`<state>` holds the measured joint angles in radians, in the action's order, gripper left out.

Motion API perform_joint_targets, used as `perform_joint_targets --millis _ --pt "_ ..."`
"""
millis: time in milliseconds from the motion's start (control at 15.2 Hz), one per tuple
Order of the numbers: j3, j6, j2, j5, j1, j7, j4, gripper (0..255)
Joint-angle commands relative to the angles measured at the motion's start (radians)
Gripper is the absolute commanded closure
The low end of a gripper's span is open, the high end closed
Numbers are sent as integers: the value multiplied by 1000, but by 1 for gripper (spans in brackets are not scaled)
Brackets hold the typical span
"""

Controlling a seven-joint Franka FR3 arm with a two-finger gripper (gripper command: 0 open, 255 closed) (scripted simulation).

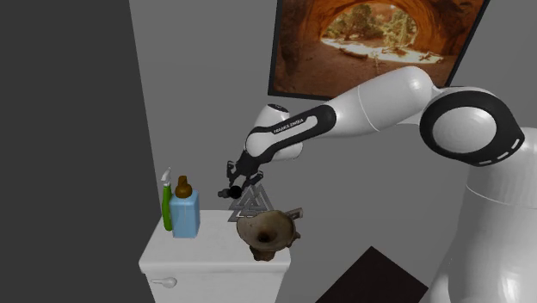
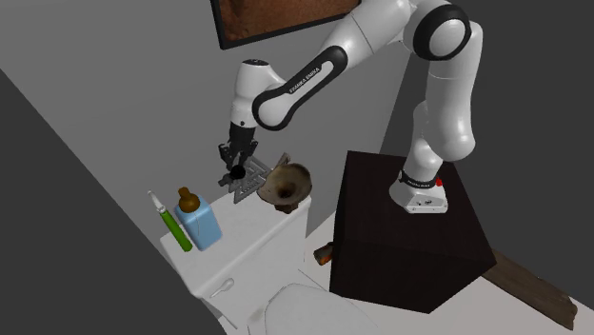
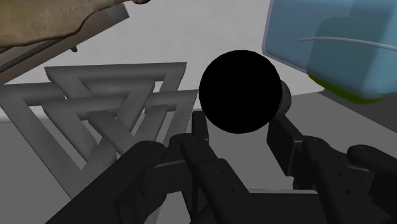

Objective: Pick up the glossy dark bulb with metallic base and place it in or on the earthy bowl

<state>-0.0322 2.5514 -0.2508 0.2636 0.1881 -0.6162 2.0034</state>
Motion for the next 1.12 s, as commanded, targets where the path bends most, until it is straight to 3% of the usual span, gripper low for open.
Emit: perform_joint_targets --millis 0,396,1056 --pt "2 -24 14 -7 1 -9 -10 255" --pt "7 -84 48 -22 3 -28 -37 255" --pt "23 -29 425 28 -20 56 406 255"
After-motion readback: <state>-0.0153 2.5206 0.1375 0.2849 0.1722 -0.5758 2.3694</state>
